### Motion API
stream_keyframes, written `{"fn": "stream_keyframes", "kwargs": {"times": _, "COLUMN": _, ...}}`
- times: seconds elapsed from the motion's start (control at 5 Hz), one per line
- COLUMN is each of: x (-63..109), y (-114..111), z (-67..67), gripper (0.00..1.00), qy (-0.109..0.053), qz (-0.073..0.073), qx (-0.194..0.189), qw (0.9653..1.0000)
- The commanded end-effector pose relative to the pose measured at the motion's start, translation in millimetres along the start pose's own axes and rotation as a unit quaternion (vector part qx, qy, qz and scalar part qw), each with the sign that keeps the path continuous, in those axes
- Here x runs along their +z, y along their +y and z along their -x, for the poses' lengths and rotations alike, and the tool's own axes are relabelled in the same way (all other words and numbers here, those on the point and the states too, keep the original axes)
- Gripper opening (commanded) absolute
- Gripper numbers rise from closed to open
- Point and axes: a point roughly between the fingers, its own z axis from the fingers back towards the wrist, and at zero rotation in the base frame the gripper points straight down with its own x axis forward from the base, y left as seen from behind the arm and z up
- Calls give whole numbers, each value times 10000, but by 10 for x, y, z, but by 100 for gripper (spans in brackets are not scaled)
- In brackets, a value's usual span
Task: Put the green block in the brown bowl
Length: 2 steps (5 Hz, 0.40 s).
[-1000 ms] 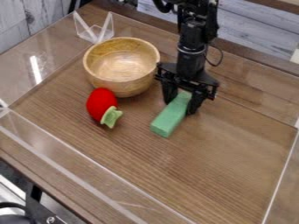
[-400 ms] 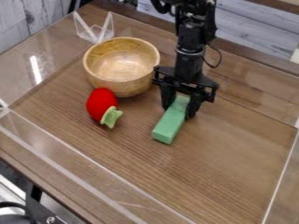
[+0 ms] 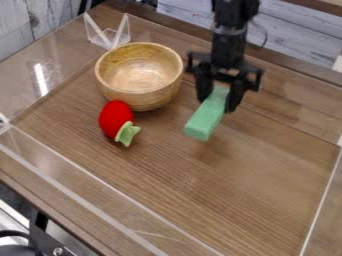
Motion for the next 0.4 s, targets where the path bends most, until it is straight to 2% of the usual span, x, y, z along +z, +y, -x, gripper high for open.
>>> {"fn": "stream_keyframes", "kwargs": {"times": 0.0, "x": 485, "y": -136, "z": -348, "gripper": 0, "qy": -599, "qz": 152, "qx": -319, "qw": 9976}}
{"fn": "stream_keyframes", "kwargs": {"times": 0.2, "x": 354, "y": -127, "z": -362, "gripper": 0, "qy": -529, "qz": 204, "qx": -323, "qw": 9979}}
